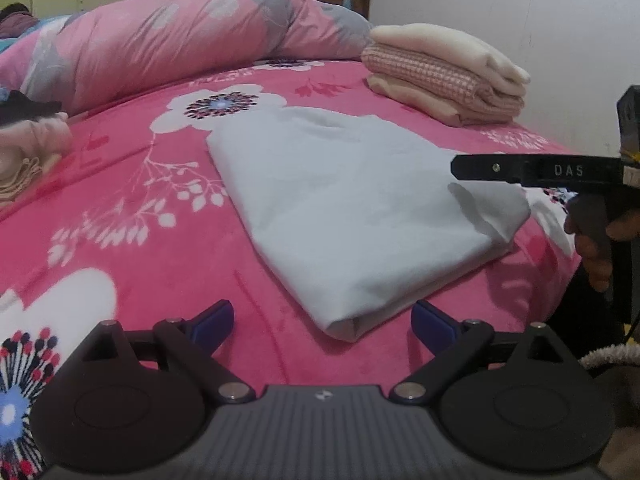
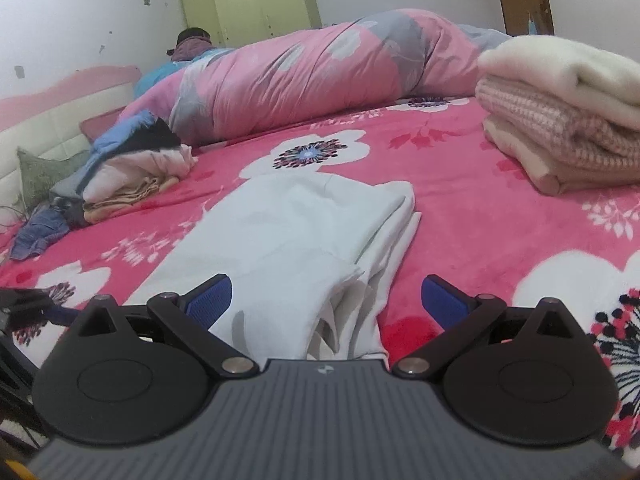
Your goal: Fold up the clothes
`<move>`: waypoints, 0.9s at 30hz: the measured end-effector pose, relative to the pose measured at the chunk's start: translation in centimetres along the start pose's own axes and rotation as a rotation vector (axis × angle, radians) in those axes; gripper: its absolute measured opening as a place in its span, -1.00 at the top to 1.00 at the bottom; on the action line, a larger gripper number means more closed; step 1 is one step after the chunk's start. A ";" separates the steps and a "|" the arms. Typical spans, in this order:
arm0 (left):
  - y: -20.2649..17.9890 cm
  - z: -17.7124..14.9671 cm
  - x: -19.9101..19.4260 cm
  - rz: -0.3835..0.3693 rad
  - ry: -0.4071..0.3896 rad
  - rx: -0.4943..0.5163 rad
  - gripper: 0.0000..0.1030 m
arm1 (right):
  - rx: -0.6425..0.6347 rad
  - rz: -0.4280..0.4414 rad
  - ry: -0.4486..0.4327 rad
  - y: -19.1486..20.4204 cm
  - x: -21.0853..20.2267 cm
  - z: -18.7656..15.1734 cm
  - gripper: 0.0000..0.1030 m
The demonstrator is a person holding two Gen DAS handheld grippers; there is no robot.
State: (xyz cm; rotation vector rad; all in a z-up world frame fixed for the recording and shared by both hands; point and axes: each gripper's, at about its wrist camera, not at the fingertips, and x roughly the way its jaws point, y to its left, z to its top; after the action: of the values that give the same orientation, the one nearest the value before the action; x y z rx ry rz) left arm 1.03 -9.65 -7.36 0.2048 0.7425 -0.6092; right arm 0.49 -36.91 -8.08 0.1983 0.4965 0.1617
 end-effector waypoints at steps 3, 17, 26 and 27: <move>0.4 0.0 -0.1 0.018 0.004 -0.024 -0.87 | 0.016 -0.004 0.004 -0.2 0.3 -0.2 -0.97; 1.0 -0.3 0.7 0.069 0.025 -0.038 -0.87 | 0.015 0.020 0.016 0.1 1.1 -0.5 -0.97; 1.4 -0.1 0.6 0.112 0.008 -0.090 -0.87 | -0.011 0.009 0.075 0.7 2.8 -1.3 -0.97; 1.4 -0.1 0.6 0.125 0.008 -0.093 -0.87 | -0.015 0.004 0.085 0.6 3.1 -1.5 -0.97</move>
State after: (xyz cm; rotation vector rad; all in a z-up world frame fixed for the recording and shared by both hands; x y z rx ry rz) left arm 2.13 -8.71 -7.87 0.1660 0.7582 -0.4544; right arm 2.34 -35.46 -10.68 0.1787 0.5791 0.1778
